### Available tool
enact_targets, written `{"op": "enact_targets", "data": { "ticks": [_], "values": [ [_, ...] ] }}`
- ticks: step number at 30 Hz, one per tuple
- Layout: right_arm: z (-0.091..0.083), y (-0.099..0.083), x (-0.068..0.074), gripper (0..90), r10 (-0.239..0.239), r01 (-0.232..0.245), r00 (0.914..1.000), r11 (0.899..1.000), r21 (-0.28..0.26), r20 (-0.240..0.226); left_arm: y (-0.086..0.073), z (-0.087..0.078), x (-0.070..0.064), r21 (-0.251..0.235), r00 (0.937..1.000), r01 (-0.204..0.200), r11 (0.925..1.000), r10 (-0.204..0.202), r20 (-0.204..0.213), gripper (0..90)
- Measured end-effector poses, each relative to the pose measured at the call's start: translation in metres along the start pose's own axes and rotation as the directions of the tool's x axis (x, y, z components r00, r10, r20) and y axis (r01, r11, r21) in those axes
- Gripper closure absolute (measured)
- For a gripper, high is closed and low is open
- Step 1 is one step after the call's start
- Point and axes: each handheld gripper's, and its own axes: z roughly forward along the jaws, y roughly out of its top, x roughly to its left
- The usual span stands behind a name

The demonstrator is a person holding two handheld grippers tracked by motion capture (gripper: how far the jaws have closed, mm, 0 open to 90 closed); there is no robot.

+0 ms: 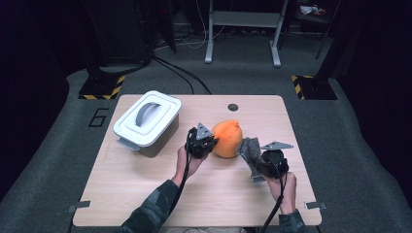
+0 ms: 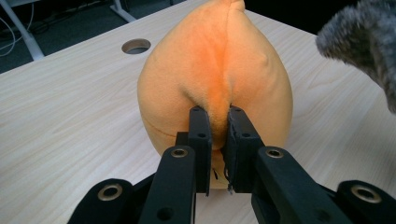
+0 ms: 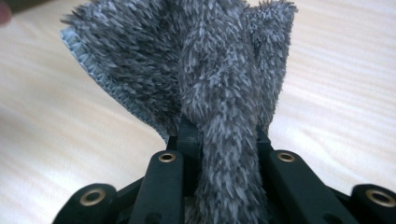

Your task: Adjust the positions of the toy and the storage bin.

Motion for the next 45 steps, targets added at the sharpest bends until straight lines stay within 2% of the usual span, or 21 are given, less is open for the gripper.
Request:
{"op": "enact_targets", "data": {
  "ticks": [13, 15, 21, 24, 26, 33, 35, 37, 41, 45],
  "values": [
    [0.002, -0.034, 0.023, 74.1, -0.018, 0.021, 0.9984, 0.998, 0.063, -0.054, 0.000, 0.000, 0.001, 0.002, 1.0000, -0.003, 1.0000, 0.003, -0.001, 81.8],
    [0.004, -0.037, 0.027, 74.0, -0.025, 0.028, 0.9986, 0.997, 0.072, -0.047, 0.000, 0.000, 0.001, 0.003, 1.0000, -0.006, 1.0000, 0.006, 0.001, 81.7],
    [0.008, -0.050, 0.040, 73.6, -0.042, 0.048, 0.9970, 0.995, 0.090, -0.065, 0.000, 0.000, 0.001, 0.005, 1.0000, -0.001, 1.0000, 0.001, 0.002, 81.7],
    [0.011, -0.056, 0.046, 73.2, -0.035, 0.041, 0.9976, 0.995, 0.093, -0.059, 0.000, 0.000, 0.002, 0.004, 1.0000, -0.004, 1.0000, 0.004, 0.003, 81.6],
    [0.012, -0.060, 0.049, 72.9, -0.031, 0.038, 0.9969, 0.995, 0.095, -0.072, 0.000, 0.000, 0.002, 0.009, 1.0000, -0.004, 1.0000, 0.004, 0.004, 81.7],
    [0.015, -0.070, 0.062, 71.0, -0.056, 0.064, 0.9957, 0.991, 0.115, -0.074, 0.001, -0.001, 0.003, 0.016, 1.0000, -0.005, 0.9999, 0.005, 0.008, 81.6],
    [0.017, -0.071, 0.063, 66.6, -0.069, 0.077, 0.9953, 0.990, 0.122, -0.068, 0.000, -0.001, 0.003, 0.012, 1.0000, -0.002, 0.9999, 0.002, 0.006, 81.6],
    [0.018, -0.072, 0.064, 61.3, -0.056, 0.064, 0.9959, 0.992, 0.113, -0.071, 0.000, -0.001, 0.003, 0.012, 1.0000, -0.001, 0.9999, 0.001, 0.008, 81.6],
    [0.016, -0.071, 0.063, 44.3, -0.061, 0.069, 0.9950, 0.992, 0.107, -0.079, 0.000, -0.001, 0.003, 0.013, 1.0000, -0.001, 0.9999, 0.001, 0.006, 81.6],
    [0.007, -0.069, 0.062, 27.9, -0.057, 0.063, 0.9949, 0.996, 0.066, -0.083, 0.000, -0.001, 0.003, 0.014, 1.0000, -0.002, 0.9999, 0.002, 0.007, 81.5]
  ]
}}
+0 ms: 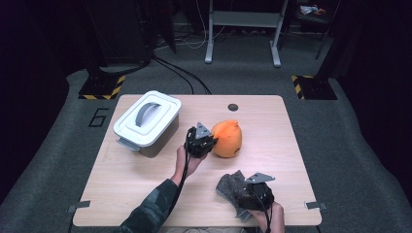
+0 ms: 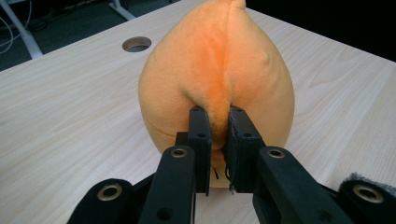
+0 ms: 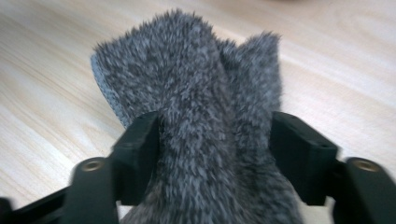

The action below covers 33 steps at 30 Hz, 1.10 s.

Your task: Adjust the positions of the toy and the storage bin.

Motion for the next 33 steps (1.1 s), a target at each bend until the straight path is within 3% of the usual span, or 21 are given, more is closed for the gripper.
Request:
{"op": "enact_targets", "data": {
  "ticks": [5, 15, 20, 27, 33],
  "values": [
    [-0.009, 0.001, -0.010, 15.6, 0.033, -0.032, 0.9994, 0.998, -0.045, 0.008, 0.000, 0.000, 0.000, -0.002, 1.0000, 0.004, 1.0000, -0.004, 0.001, 81.4],
    [-0.021, 0.001, -0.045, 6.0, 0.057, -0.049, 0.9957, 0.992, -0.116, 0.073, 0.000, 0.000, 0.000, 0.001, 1.0000, -0.003, 1.0000, 0.003, -0.001, 80.9],
    [-0.025, -0.002, -0.071, 4.6, 0.113, -0.097, 0.9887, 0.983, -0.155, 0.099, -0.001, 0.000, 0.000, 0.002, 1.0000, 0.004, 1.0000, -0.004, -0.001, 81.2],
    [-0.002, -0.013, -0.113, 2.1, 0.180, -0.161, 0.9708, 0.980, -0.120, 0.159, 0.000, 0.000, 0.000, 0.007, 1.0000, -0.007, 1.0000, 0.007, -0.004, 81.4],
    [0.018, -0.026, -0.132, 1.1, 0.196, -0.181, 0.9621, 0.979, -0.092, 0.189, -0.001, 0.000, 0.001, 0.003, 1.0000, 0.001, 1.0000, -0.001, 0.001, 81.3]
  ]
}}
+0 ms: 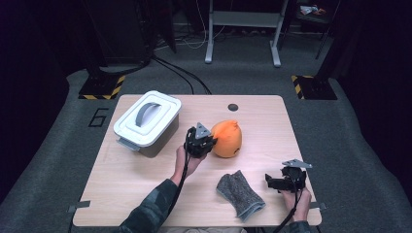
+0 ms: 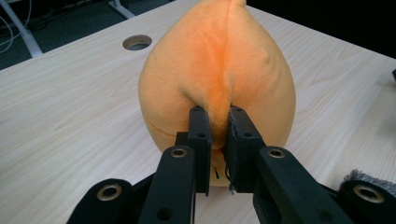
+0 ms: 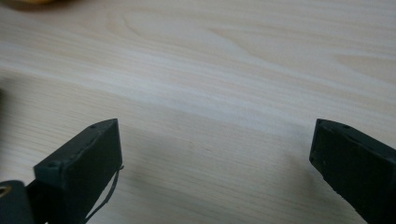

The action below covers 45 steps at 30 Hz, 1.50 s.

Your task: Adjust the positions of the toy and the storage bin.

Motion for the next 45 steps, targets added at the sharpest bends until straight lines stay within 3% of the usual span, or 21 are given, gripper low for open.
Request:
{"op": "enact_targets", "data": {
  "ticks": [7, 16, 28, 45],
  "values": [
    [0.004, -0.003, -0.002, 0.0, -0.038, 0.038, 0.9992, 0.999, -0.013, 0.012, -0.001, 0.000, 0.000, -0.012, 1.0000, 0.000, 0.9999, 0.000, -0.002, 81.8],
    [0.005, -0.003, -0.001, 0.0, -0.027, 0.027, 0.9996, 1.000, -0.013, 0.012, 0.006, -0.005, 0.003, -0.041, 0.9999, 0.000, 0.9991, -0.001, -0.016, 83.4],
    [0.005, -0.003, -0.001, 0.0, -0.031, 0.031, 0.9994, 0.999, -0.013, 0.012, 0.012, -0.037, 0.006, -0.064, 0.9990, -0.032, 0.9974, 0.030, -0.033, 83.4],
    [0.005, -0.003, -0.001, 0.0, -0.032, 0.032, 0.9994, 0.999, -0.012, 0.014, -0.007, -0.086, 0.018, -0.068, 0.9975, -0.036, 0.9971, 0.031, -0.063, 83.1]
  ]
}}
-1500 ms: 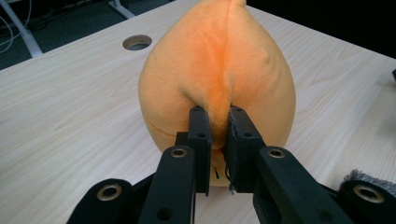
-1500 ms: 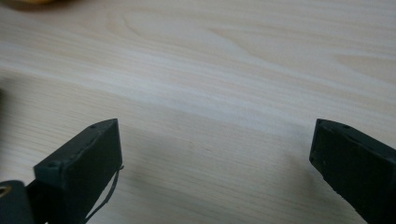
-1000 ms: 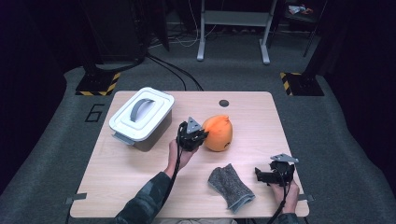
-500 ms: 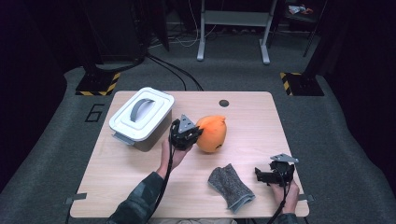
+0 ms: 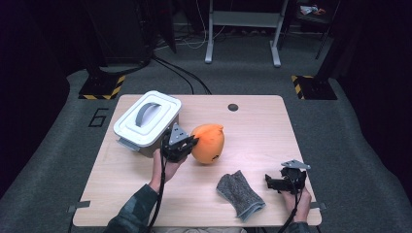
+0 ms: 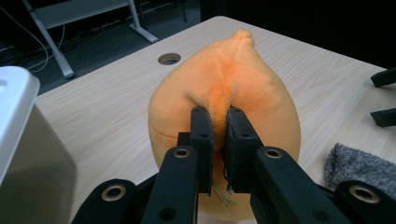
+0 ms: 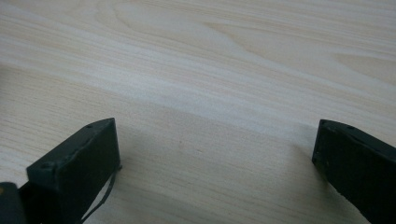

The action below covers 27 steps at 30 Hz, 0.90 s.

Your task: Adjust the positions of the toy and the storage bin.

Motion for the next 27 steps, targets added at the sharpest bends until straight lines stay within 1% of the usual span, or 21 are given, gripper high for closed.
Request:
{"op": "enact_targets", "data": {
  "ticks": [1, 4, 6, 8, 9, 11, 12, 14, 15, 16, 17, 19, 20, 21, 24, 26, 27],
  "values": [
    [0.000, 0.000, 0.000, 0.0, -0.002, 0.002, 1.0000, 1.000, 0.001, 0.000, -0.001, -0.003, 0.001, 0.007, 1.0000, -0.003, 1.0000, 0.003, 0.004, 83.2],
    [0.000, 0.000, 0.000, 0.0, -0.001, 0.001, 1.0000, 1.000, 0.001, 0.000, -0.004, -0.011, 0.002, 0.003, 1.0000, 0.000, 1.0000, 0.000, -0.005, 83.1],
    [0.000, 0.000, 0.000, 0.0, -0.004, 0.004, 1.0000, 1.000, 0.002, -0.001, -0.006, -0.015, 0.002, -0.008, 0.9999, 0.001, 1.0000, -0.001, -0.011, 83.1],
    [0.000, 0.000, 0.000, 0.0, -0.003, 0.003, 1.0000, 1.000, 0.001, -0.001, -0.008, -0.021, 0.001, -0.006, 1.0000, 0.006, 1.0000, -0.006, -0.007, 83.1],
    [0.000, 0.000, 0.000, 0.0, -0.003, 0.003, 1.0000, 1.000, 0.001, -0.001, -0.009, -0.024, 0.002, -0.001, 0.9999, -0.005, 1.0000, 0.005, -0.012, 83.1],
    [0.000, 0.000, 0.000, 0.0, -0.001, 0.001, 1.0000, 1.000, 0.000, 0.000, -0.012, -0.029, 0.002, -0.004, 0.9999, 0.004, 1.0000, -0.004, -0.013, 83.1],
    [0.000, 0.000, 0.000, 0.0, -0.001, 0.001, 1.0000, 1.000, 0.001, -0.001, -0.013, -0.032, 0.002, -0.004, 0.9998, -0.004, 1.0000, 0.004, -0.019, 83.0],
    [0.000, 0.000, 0.000, 0.0, 0.000, 0.000, 1.0000, 1.000, 0.000, 0.000, -0.017, -0.037, 0.003, -0.006, 0.9998, 0.007, 1.0000, -0.007, -0.020, 83.0],
    [0.000, 0.000, 0.000, 0.0, -0.001, 0.001, 1.0000, 1.000, 0.000, 0.000, -0.019, -0.040, 0.004, -0.002, 0.9997, 0.000, 1.0000, 0.000, -0.023, 83.0],
    [0.000, 0.000, 0.000, 0.0, -0.004, 0.004, 1.0000, 1.000, 0.002, -0.001, -0.022, -0.043, 0.003, -0.003, 0.9997, 0.012, 0.9999, -0.012, -0.022, 83.0],
    [0.000, 0.000, 0.000, 0.0, -0.004, 0.004, 1.0000, 1.000, 0.002, -0.001, -0.023, -0.045, 0.004, -0.002, 0.9996, 0.008, 1.0000, -0.008, -0.026, 83.0],
    [0.000, 0.000, 0.000, 0.0, -0.003, 0.003, 1.0000, 1.000, 0.001, -0.001, -0.028, -0.050, 0.005, -0.011, 0.9992, 0.017, 0.9998, -0.018, -0.037, 83.0],
    [0.000, 0.000, 0.000, 0.0, -0.004, 0.004, 1.0000, 1.000, 0.002, -0.001, -0.030, -0.053, 0.006, -0.007, 0.9991, 0.023, 0.9997, -0.024, -0.034, 83.0],
    [0.000, 0.000, 0.000, 0.0, -0.004, 0.004, 1.0000, 1.000, 0.002, -0.001, -0.032, -0.056, 0.006, -0.014, 0.9987, 0.027, 0.9995, -0.028, -0.042, 83.0],
    [0.000, 0.000, 0.000, 0.0, -0.005, 0.005, 1.0000, 1.000, 0.002, -0.001, -0.038, -0.066, 0.007, -0.010, 0.9985, 0.034, 0.9994, -0.035, -0.042, 83.0],
    [0.000, 0.000, 0.000, 0.0, -0.004, 0.004, 1.0000, 1.000, 0.002, -0.001, -0.042, -0.072, 0.007, -0.022, 0.9978, 0.041, 0.9989, -0.042, -0.052, 83.0],
    [0.000, 0.000, 0.000, 0.0, -0.004, 0.004, 1.0000, 1.000, 0.001, -0.001, -0.044, -0.076, 0.007, -0.019, 0.9975, 0.050, 0.9986, -0.051, -0.049, 83.0]
  ]
}}
